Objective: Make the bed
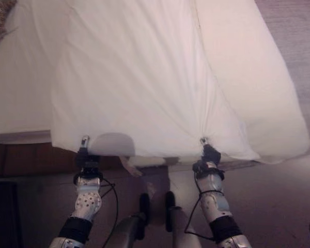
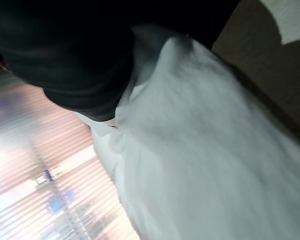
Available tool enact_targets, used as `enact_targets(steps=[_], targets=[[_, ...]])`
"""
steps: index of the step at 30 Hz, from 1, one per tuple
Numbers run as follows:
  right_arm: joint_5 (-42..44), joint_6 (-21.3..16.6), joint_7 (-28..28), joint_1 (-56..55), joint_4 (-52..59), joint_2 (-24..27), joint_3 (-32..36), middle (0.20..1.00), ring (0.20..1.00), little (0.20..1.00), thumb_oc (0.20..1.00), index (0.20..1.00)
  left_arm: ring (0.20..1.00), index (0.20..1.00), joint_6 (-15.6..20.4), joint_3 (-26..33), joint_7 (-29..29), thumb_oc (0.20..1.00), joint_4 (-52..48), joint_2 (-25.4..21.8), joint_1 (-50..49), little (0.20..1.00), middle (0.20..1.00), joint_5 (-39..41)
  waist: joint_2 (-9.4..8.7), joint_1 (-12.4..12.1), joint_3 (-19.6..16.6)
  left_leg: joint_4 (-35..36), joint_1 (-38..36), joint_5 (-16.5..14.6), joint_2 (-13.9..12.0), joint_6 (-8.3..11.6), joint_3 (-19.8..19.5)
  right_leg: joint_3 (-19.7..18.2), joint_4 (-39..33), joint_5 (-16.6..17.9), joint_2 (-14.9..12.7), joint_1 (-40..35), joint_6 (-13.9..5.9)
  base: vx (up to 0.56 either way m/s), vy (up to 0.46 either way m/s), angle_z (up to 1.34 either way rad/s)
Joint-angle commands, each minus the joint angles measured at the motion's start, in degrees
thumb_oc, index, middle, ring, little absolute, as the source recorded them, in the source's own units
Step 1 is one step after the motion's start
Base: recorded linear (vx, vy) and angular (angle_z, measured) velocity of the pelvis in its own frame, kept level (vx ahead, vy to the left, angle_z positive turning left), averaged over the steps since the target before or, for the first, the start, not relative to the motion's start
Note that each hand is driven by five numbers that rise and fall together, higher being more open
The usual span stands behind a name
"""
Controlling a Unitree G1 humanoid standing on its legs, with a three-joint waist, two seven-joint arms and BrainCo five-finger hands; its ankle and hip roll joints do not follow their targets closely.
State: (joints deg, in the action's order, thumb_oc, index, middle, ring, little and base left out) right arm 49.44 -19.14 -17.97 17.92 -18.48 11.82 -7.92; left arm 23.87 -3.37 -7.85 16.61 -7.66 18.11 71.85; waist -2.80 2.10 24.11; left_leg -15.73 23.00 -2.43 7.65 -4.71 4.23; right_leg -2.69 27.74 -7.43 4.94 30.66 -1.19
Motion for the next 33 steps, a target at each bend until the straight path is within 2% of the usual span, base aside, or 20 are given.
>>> enact_targets(steps=[1, 4, 5, 6, 8, 10, 13, 14, 17, 20, 22, 23, 24, 26, 27, 28, 29, 30, 31, 33], targets=[[-3.7, -4.5, -2.2, -7.9, 1.4, 5.1, 3.2, 0.2, 0.2, 0.2, 0.2, 0.2, 0.2, 0.2, 3.0, 5.8, -0.3, 0.2, -6.6, -2.5, -4.1, 0.2, 0.2, -4.6, 1.62, -0.1, -5.6, 7.3, -1.3, 2.3, 1.9, 2.32, -3.6, -0.3, -10.3, 5.6, 0.5, -4.4, -1.82, -0.03, 0.0, -0.1], [-5.4, -4.0, -2.8, -8.3, 1.5, 5.9, 3.2, 0.2, 0.2, 0.2, 0.2, 0.2, 0.2, 0.2, 2.9, 5.7, -0.2, 0.2, -7.2, -1.1, -5.5, 0.2, 0.2, -3.8, 2.71, -0.4, -5.9, 7.0, -0.9, 2.6, 1.5, 2.87, -2.9, -0.3, -13.8, 6.6, -0.3, -5.6, -1.93, -0.07, -0.07, -0.11], [-7.1, -3.7, -3.8, -8.3, 1.7, 6.8, 3.5, 0.2, 0.2, 0.2, 0.2, 0.2, 0.2, 0.2, 2.9, 4.7, -0.5, 0.2, -6.8, -0.1, -5.7, 0.2, 0.2, -2.9, 3.79, -0.3, -5.5, 5.4, 0.5, 3.7, 1.1, 4.72, -2.0, 0.4, -17.6, 7.5, -1.6, -7.4, -2.03, -0.12, -0.14, -0.03], [-6.6, -3.9, -3.6, -8.3, 1.6, 6.9, 3.9, 0.2, 0.2, 0.2, 0.2, 0.2, 0.2, 0.2, 2.7, 3.9, -0.2, 0.2, -6.6, 0.4, -5.5, 0.2, 0.2, -2.4, 3.87, -0.2, -4.9, 2.5, 2.5, 4.4, 1.1, 6.21, -1.3, 0.9, -18.9, 7.5, -2.7, -8.2, -1.99, -0.15, -0.149, 0.14], [-7.6, -3.7, -3.7, -8.3, 1.0, 8.0, 4.3, 0.2, 0.2, 0.2, 0.2, 0.2, 0.2, 0.2, 2.5, 3.0, -0.1, 0.2, -6.4, 1.1, -5.9, 0.2, 0.2, -2.9, 4.3, -0.2, -4.1, 0.0, 3.8, 5.0, 1.6, 7.62, -2.4, 0.8, -18.9, 7.7, -3.2, -8.5, -1.55, -0.1, -0.047, 0.45], [-7.0, -4.2, -4.0, -8.6, 0.7, 8.1, 5.0, 0.2, 0.2, 0.2, 0.2, 0.2, 0.2, 0.2, 2.4, 3.0, -0.5, 0.2, -6.2, 1.8, -6.4, 0.2, 0.2, -3.0, 3.68, 0.4, -4.1, 0.3, 2.9, 4.0, -2.1, 6.76, -1.7, 0.8, -17.9, 7.6, -4.6, -8.1, -1.44, -0.06, -0.011, 0.4], [-6.0, -4.9, -3.7, -8.7, 0.1, 7.7, 5.1, 0.2, 0.2, 0.2, 0.2, 0.2, 0.2, 0.2, 2.5, 3.9, -0.9, 0.2, -7.1, 1.0, -7.5, 0.2, 0.2, -4.8, 2.66, -0.5, -4.4, 4.6, 1.3, 6.4, -7.7, 6.59, -7.9, 0.5, -15.1, 6.2, -5.4, -6.5, -1.05, -0.01, 0.02, 0.21], [-6.8, -5.1, -4.1, -8.8, 0.0, 7.7, 5.1, 0.2, 0.2, 0.2, 0.2, 0.2, 0.2, 0.2, 3.1, 4.6, -1.7, 0.2, -8.4, 0.4, -7.8, 0.2, 0.2, -6.0, 2.44, -1.1, -4.2, 7.5, 0.9, 9.1, -10.1, 7.61, -12.0, 0.1, -12.1, 5.1, -5.6, -4.8, -0.98, 0.0, 0.107, 0.03], [-6.6, -5.4, -4.5, -8.6, -0.5, 7.6, 5.0, 0.2, 0.2, 0.2, 0.2, 0.2, 0.2, 0.2, 3.6, 5.4, -2.4, 0.2, -8.6, -0.5, -7.8, 0.2, 0.2, -6.3, 2.95, -1.8, -3.9, 14.0, -1.0, 14.1, -16.1, 9.48, -14.6, -0.9, -6.6, 2.6, -6.2, -2.5, -1.17, 0.03, 0.236, -0.11], [-6.3, -6.1, -5.2, -7.8, -0.6, 7.5, 4.6, 0.2, 0.2, 0.2, 0.2, 0.2, 0.2, 0.2, 4.4, 6.2, -2.5, 0.2, -8.4, -1.6, -6.9, 0.2, 0.2, -6.0, 3.5, -2.5, -3.8, 18.1, -2.6, 15.0, -18.3, 11.24, -17.0, -2.3, -3.4, 0.9, -6.5, -1.2, -2.37, 0.03, 0.389, -0.14], [-6.9, -6.3, -6.0, -6.9, -0.4, 7.1, 4.2, 0.2, 0.2, 0.2, 0.2, 0.2, 0.2, 0.2, 5.1, 5.7, -2.4, 0.2, -7.7, -2.3, -5.5, 0.2, 0.2, -5.2, 3.42, -2.2, -3.4, 16.6, -1.8, 12.1, -17.5, 10.93, -15.2, -3.3, -4.0, 2.0, -7.9, -0.5, -3.83, -0.03, 0.365, -0.21], [-6.9, -6.3, -6.1, -6.9, -0.4, 7.1, 4.2, 0.2, 0.2, 0.2, 0.2, 0.2, 0.2, 0.2, 5.1, 5.7, -2.3, 0.2, -7.6, -2.4, -5.4, 0.2, 0.2, -5.2, 3.36, -2.2, -3.5, 16.2, -1.6, 12.0, -17.4, 10.89, -15.1, -3.3, -4.1, 2.1, -8.0, -0.4, -3.88, -0.06, 0.359, -0.2], [-7.8, -6.4, -6.9, -6.9, -0.1, 6.6, 4.4, 0.2, 0.2, 0.2, 0.2, 0.2, 0.2, 0.2, 5.4, 4.7, -2.8, 0.2, -6.6, -3.2, -3.9, 0.2, 0.2, -5.9, 3.08, -1.9, -3.0, 12.4, 0.7, 10.1, -15.3, 10.48, -14.1, -4.2, -6.7, 4.0, -10.7, -1.4, -5.48, -0.01, 0.611, 0.02], [-8.9, -6.7, -6.9, -7.8, 0.6, 5.8, 5.0, 0.2, 0.2, 0.2, 0.2, 0.2, 0.2, 0.2, 4.9, 1.7, -2.0, 0.2, -5.5, -4.0, -1.9, 0.2, 0.2, -6.5, 2.42, -0.4, -3.0, 0.2, 5.5, 4.1, -9.9, 9.88, -9.6, -4.8, -16.6, 11.5, -19.5, -5.9, -8.69, 0.05, 0.95, 0.5], [-9.1, -6.4, -6.7, -7.8, 2.0, 5.6, 4.8, 0.2, 0.2, 0.2, 0.2, 0.2, 0.2, 0.2, 4.5, 0.9, -1.3, 0.2, -5.1, -4.3, -1.8, 0.2, 0.2, -6.1, 2.57, 0.2, -3.3, -1.7, 6.7, 2.3, -8.1, 8.76, -8.7, -5.1, -20.1, 16.1, -22.6, -6.4, -9.72, 0.1, 0.851, 0.8], [-9.6, -5.8, -6.7, -7.3, 1.8, 5.4, 4.3, 0.2, 0.2, 0.2, 0.2, 0.2, 0.2, 0.2, 4.7, 1.0, -0.6, 0.2, -4.8, -4.4, -2.2, 0.2, 0.2, -5.6, 2.43, 0.1, -3.4, -2.0, 6.6, 0.6, -7.2, 7.66, -7.5, -5.1, -23.9, 20.4, -24.9, -6.4, -9.65, 0.11, 0.797, 0.74], [-10.1, -5.7, -6.5, -7.0, 1.8, 5.2, 3.8, 0.2, 0.2, 0.2, 0.2, 0.2, 0.2, 0.2, 4.8, 0.8, -0.6, 0.2, -5.2, -4.8, -2.7, 0.2, 0.2, -6.4, 2.24, -0.5, -3.8, -2.1, 6.6, -0.3, -7.2, 7.31, -5.8, -2.5, -28.8, 23.4, -26.9, -6.9, -9.56, 0.08, 0.485, 0.24], [-10.1, -5.7, -6.5, -7.0, 1.8, 5.2, 3.8, 0.2, 0.2, 0.2, 0.2, 0.2, 0.2, 0.2, 4.8, 0.8, -0.6, 0.2, -5.2, -4.8, -2.7, 0.2, 0.2, -6.4, 2.15, -0.4, -3.9, -2.0, 6.7, -0.2, -7.1, 7.27, -5.8, -2.5, -29.0, 23.6, -27.0, -6.8, -9.62, 0.05, 0.612, -0.5], [-9.7, -5.9, -5.9, -6.9, 1.8, 4.3, 3.0, 0.2, 0.2, 0.2, 0.2, 0.2, 0.2, 0.2, 3.8, -0.1, -0.2, 0.2, -5.5, -5.8, -3.0, 0.2, 0.2, -7.4, 1.94, -0.6, -4.3, -2.0, 6.5, -0.7, -6.2, 5.63, -4.3, -0.2, -26.0, 17.3, -24.5, -8.5, -7.47, -0.01, 0.538, -0.82], [-10.0, -5.8, -5.2, -6.1, 0.8, 3.9, 1.6, 0.2, 0.2, 0.2, 0.2, 0.2, 0.2, 0.2, 3.8, 0.0, -0.2, 0.2, -5.5, -5.7, -3.2, 0.2, 0.2, -8.3, 1.85, -0.5, -4.0, 0.4, 5.0, -0.3, -4.8, 5.01, -2.8, 1.3, -22.5, 13.5, -18.5, -7.3, -6.5, -0.03, 0.572, -0.64]])
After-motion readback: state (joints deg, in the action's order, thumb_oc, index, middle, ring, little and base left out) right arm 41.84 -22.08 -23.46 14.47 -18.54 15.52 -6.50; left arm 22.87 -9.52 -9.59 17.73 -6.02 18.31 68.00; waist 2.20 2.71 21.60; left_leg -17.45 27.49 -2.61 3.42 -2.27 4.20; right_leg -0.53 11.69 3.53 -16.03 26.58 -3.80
